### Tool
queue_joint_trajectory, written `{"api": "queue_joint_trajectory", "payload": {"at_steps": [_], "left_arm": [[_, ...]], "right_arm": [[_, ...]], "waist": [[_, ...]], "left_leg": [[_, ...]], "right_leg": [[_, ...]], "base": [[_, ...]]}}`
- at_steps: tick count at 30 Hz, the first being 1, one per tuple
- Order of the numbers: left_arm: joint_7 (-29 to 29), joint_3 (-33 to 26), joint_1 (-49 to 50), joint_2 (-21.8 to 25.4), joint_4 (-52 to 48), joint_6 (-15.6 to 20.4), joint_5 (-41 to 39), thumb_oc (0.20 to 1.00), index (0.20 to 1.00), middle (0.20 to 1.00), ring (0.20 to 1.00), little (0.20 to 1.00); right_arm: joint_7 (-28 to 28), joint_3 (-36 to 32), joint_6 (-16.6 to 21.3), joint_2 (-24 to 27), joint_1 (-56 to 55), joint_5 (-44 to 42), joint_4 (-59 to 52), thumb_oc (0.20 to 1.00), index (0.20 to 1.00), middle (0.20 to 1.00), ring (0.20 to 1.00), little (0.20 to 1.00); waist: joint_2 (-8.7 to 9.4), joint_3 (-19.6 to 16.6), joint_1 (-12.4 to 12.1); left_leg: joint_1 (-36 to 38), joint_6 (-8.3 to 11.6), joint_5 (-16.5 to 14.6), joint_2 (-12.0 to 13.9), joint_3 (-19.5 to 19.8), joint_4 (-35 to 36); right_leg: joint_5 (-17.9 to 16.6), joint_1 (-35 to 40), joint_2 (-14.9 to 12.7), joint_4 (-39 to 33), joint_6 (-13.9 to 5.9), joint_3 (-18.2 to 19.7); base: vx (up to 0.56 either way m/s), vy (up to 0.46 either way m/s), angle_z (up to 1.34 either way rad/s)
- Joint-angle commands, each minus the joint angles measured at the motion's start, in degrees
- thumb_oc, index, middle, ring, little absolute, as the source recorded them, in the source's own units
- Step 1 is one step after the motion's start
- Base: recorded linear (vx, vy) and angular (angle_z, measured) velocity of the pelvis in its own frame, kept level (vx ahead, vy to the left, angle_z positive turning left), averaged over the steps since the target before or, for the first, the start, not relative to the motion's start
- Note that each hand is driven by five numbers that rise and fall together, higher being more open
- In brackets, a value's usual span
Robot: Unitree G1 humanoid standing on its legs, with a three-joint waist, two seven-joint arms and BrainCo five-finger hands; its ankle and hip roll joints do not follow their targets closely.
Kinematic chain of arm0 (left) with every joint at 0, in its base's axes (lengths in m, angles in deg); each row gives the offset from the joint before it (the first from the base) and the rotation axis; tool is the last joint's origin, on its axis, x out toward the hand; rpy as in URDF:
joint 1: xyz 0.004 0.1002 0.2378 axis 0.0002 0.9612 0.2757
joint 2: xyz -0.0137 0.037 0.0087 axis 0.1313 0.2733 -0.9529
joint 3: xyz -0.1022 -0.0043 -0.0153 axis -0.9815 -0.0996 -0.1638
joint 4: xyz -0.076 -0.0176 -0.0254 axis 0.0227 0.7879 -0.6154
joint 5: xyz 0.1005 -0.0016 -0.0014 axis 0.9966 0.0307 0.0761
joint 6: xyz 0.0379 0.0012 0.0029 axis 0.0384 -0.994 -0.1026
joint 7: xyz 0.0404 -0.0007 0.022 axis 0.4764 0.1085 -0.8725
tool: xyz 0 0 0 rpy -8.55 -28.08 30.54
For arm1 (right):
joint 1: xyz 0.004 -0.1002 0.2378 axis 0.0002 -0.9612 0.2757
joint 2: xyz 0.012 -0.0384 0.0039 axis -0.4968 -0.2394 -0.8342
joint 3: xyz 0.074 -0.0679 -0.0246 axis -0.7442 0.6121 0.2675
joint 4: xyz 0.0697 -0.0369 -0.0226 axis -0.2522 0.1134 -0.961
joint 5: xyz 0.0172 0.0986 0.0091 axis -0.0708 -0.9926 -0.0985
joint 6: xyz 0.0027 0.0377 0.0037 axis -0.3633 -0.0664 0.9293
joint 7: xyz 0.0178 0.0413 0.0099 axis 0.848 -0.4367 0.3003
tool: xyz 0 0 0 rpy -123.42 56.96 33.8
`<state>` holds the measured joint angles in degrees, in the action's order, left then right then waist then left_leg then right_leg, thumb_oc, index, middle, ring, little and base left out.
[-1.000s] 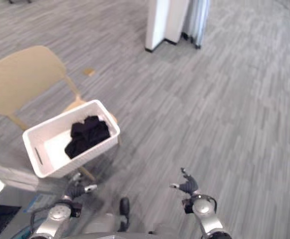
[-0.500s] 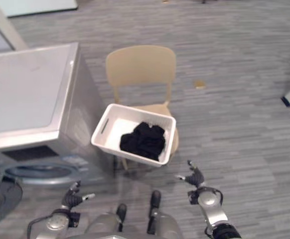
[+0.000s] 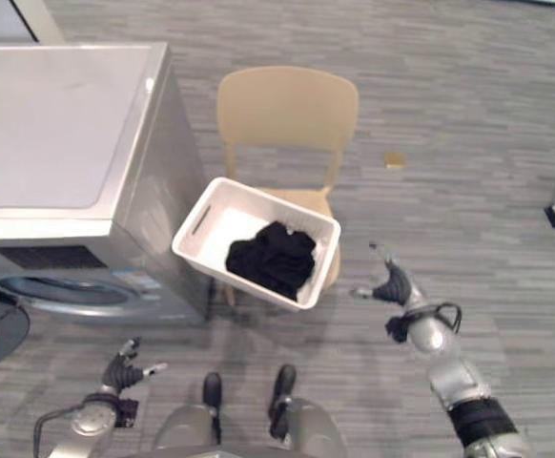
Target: Grab the laundry basket,head to the washer,open it,put in the laundry and shut it.
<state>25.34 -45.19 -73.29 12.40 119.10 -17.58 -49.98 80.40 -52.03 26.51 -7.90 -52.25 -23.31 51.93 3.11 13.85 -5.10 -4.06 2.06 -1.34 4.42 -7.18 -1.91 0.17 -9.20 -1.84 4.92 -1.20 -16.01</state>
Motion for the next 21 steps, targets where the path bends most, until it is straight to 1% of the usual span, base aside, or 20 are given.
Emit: {"api": "queue_joint_trajectory", "payload": {"at_steps": [1,4,5,6,9,11,12,13,15,16,17,21], "left_arm": [[-0.6,0.4,-1.6,2.9,-0.5,3.3,0.1,1.000,1.000,1.000,1.000,1.000],[-0.9,1.5,-2.5,3.0,-0.1,3.6,-0.6,1.000,1.000,1.000,1.000,1.000],[-1.3,2.2,-3.0,3.0,0.1,4.0,-1.0,1.000,1.000,1.000,1.000,1.000],[-1.3,2.2,-3.1,3.0,0.1,4.0,-1.0,1.000,1.000,1.000,1.000,1.000],[-1.8,3.6,-4.4,2.9,1.0,4.3,-1.7,1.000,1.000,1.000,1.000,1.000],[-2.2,4.5,-5.2,2.8,1.3,4.5,-2.4,1.000,1.000,1.000,1.000,1.000],[-3.0,5.4,-6.2,2.9,1.4,4.9,-3.3,1.000,1.000,1.000,1.000,1.000],[-3.0,5.4,-6.2,2.9,1.4,4.9,-3.3,1.000,1.000,1.000,1.000,1.000],[-3.7,6.1,-7.2,2.8,1.6,5.2,-4.3,1.000,1.000,1.000,1.000,1.000],[-3.7,6.1,-7.2,2.8,1.6,5.2,-4.3,1.000,1.000,1.000,1.000,1.000],[-4.3,6.5,-7.9,2.7,1.5,5.5,-5.5,1.000,1.000,1.000,1.000,1.000],[-5.6,7.7,-9.7,2.3,1.4,5.6,-6.6,1.000,1.000,1.000,1.000,1.000]], "right_arm": [[1.1,8.8,3.0,2.9,9.0,4.8,2.3,1.000,1.000,1.000,1.000,1.000],[1.4,14.6,2.7,3.0,15.8,6.7,6.8,1.000,1.000,1.000,1.000,1.000],[1.5,17.7,2.4,2.6,19.7,7.4,9.4,1.000,1.000,1.000,1.000,1.000],[1.5,17.8,2.4,2.5,19.9,7.4,9.5,1.000,1.000,1.000,1.000,1.000],[2.0,22.9,2.0,0.8,25.7,9.1,15.0,1.000,1.000,1.000,1.000,1.000],[2.7,25.8,1.1,0.2,28.8,11.3,19.8,1.000,1.000,1.000,1.000,1.000],[3.7,27.8,-0.1,-0.8,31.5,12.7,24.7,1.000,1.000,1.000,1.000,1.000],[3.8,27.9,-0.1,-0.8,31.5,12.7,24.8,1.000,1.000,1.000,1.000,1.000],[5.2,29.1,-1.2,-1.7,33.8,14.3,30.1,1.000,1.000,1.000,1.000,1.000],[5.2,29.1,-1.2,-1.7,33.8,14.3,30.1,1.000,1.000,1.000,1.000,1.000],[6.8,29.8,-2.6,-1.9,36.1,15.6,35.3,1.000,1.000,1.000,1.000,1.000],[8.8,31.3,-5.4,-2.0,39.5,19.6,43.3,1.000,1.000,1.000,1.000,1.000]], "waist": [[1.13,-1.6,-2.4],[1.25,-0.8,-3.9],[1.20,0.0,-4.9],[1.23,-0.1,-4.8],[1.03,1.6,-6.4],[0.70,2.6,-7.3],[0.29,3.7,-8.1],[0.30,3.7,-8.1],[-0.17,4.9,-8.9],[-0.17,4.9,-8.9],[-0.76,5.9,-9.5],[-1.92,8.0,-10.2]], "left_leg": [[-4.4,-1.99,-1.5,-3.7,1.3,-3.3],[-5.9,-1.90,-0.9,-4.0,2.3,-2.9],[-7.0,-1.87,-0.4,-4.3,3.1,-2.6],[-7.2,-1.89,-0.1,-4.3,3.1,-2.5],[-9.0,-1.61,0.7,-4.5,4.1,-2.2],[-10.3,-1.42,1.4,-4.8,4.9,-2.0],[-11.6,-1.18,2.1,-5.0,5.9,-1.8],[-11.7,-1.17,2.1,-5.0,5.9,-1.8],[-13.2,-1.02,2.9,-5.3,6.6,-1.7],[-13.2,-1.02,2.9,-5.3,6.6,-1.7],[-14.3,-0.89,3.5,-5.4,7.1,-1.4],[-16.8,-0.66,4.7,-5.9,7.9,-1.0]], "right_leg": [[2.7,5.9,-4.4,-2.4,-5.29,1.1],[2.2,4.5,-4.3,-2.5,-5.46,1.1],[1.9,3.4,-4.3,-2.5,-5.55,1.1],[1.8,3.2,-4.4,-2.6,-5.54,1.1],[1.7,1.6,-4.5,-2.3,-5.60,0.6],[1.6,0.6,-4.6,-2.1,-5.59,0.2],[1.4,-0.7,-4.7,-1.8,-5.54,-0.3],[1.4,-0.8,-4.7,-1.8,-5.54,-0.3],[1.3,-1.9,-4.9,-1.4,-5.53,-0.8],[1.3,-1.9,-4.9,-1.4,-5.53,-0.8],[1.2,-3.2,-5.0,-1.2,-5.54,-1.0],[0.8,-5.6,-5.0,-0.6,-5.59,-1.4]], "base": [[0.02,0.035,-0.05],[0.01,0.035,0.00],[-0.01,0.022,0.16],[-0.01,0.026,0.29],[-0.03,0.016,0.24],[-0.03,0.024,0.15],[-0.02,0.015,0.25],[-0.03,0.012,0.27],[-0.03,0.000,0.27],[-0.04,0.018,0.21],[-0.03,0.027,0.14],[-0.05,0.020,0.12]]}}
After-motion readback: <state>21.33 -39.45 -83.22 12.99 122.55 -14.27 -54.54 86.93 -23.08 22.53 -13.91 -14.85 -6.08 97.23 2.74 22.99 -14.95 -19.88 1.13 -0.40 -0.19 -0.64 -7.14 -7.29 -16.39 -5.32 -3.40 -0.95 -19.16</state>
